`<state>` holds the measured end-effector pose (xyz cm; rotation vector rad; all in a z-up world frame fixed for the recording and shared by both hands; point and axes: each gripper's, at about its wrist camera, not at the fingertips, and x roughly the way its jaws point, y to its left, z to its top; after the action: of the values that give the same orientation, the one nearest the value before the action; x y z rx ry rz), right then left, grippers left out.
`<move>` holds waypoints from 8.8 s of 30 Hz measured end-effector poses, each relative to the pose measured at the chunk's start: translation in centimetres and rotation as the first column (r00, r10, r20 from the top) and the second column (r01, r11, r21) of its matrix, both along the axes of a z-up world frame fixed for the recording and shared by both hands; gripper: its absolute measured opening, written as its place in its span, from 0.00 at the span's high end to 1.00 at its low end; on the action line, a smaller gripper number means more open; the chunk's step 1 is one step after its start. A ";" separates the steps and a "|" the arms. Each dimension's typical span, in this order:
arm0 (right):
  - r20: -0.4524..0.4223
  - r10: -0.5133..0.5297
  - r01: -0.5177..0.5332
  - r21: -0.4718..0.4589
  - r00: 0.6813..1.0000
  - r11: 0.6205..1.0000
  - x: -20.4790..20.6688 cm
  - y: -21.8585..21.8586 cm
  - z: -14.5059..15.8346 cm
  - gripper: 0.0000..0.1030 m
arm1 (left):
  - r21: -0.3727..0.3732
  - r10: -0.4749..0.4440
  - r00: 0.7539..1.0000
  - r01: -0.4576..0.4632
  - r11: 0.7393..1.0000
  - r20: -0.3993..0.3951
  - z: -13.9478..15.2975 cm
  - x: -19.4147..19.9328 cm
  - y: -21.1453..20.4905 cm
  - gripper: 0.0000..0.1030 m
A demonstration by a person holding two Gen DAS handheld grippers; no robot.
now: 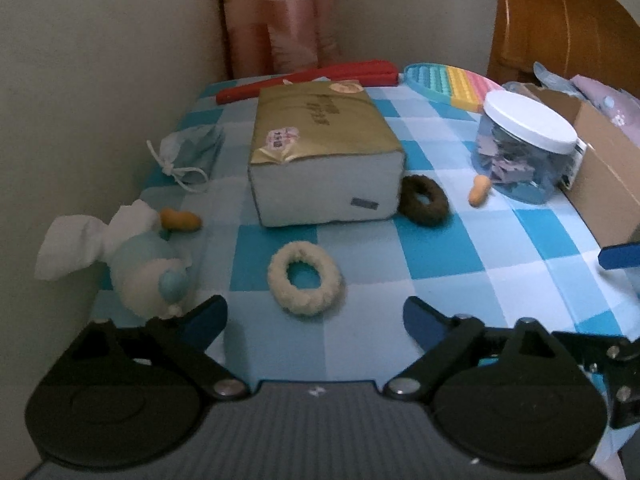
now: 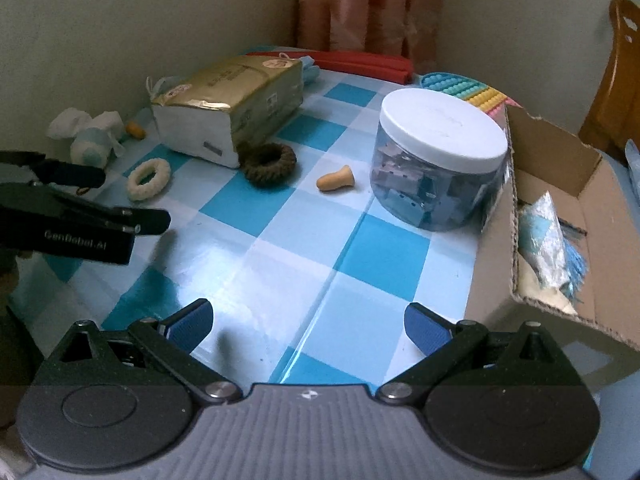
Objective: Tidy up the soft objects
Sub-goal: 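Move the left tool to the cream fabric ring and grasp it, then grasp the brown hair tie with the right tool while the left tool holds the ring, then carry the brown hair tie into the box and open the right tool, then lower the cream fabric ring into the box and open the left tool, then move the right tool to the orange foam earplug by the jar and grasp it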
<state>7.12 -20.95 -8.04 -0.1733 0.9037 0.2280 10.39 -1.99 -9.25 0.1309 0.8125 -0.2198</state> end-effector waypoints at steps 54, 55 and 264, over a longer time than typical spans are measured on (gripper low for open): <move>0.078 0.255 -0.252 -0.050 0.964 0.967 9.8 5.9 -0.6 0.42 | -0.079 0.063 0.998 -0.065 0.995 -0.023 0.3 2.2 1.6 0.66; 0.079 0.252 -0.249 -0.052 0.964 0.967 9.8 5.9 -0.5 0.46 | -0.079 0.063 0.998 -0.065 0.995 -0.024 0.3 2.3 1.6 0.66; 0.131 0.078 -0.077 -0.011 0.988 0.997 4.4 2.7 1.7 0.00 | -0.015 0.017 0.999 -0.016 1.000 0.033 2.9 -3.5 2.6 0.03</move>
<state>11.57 -18.22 -6.38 -0.2263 0.7675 0.2834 6.93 0.63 -6.39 0.1138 0.7783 -0.2073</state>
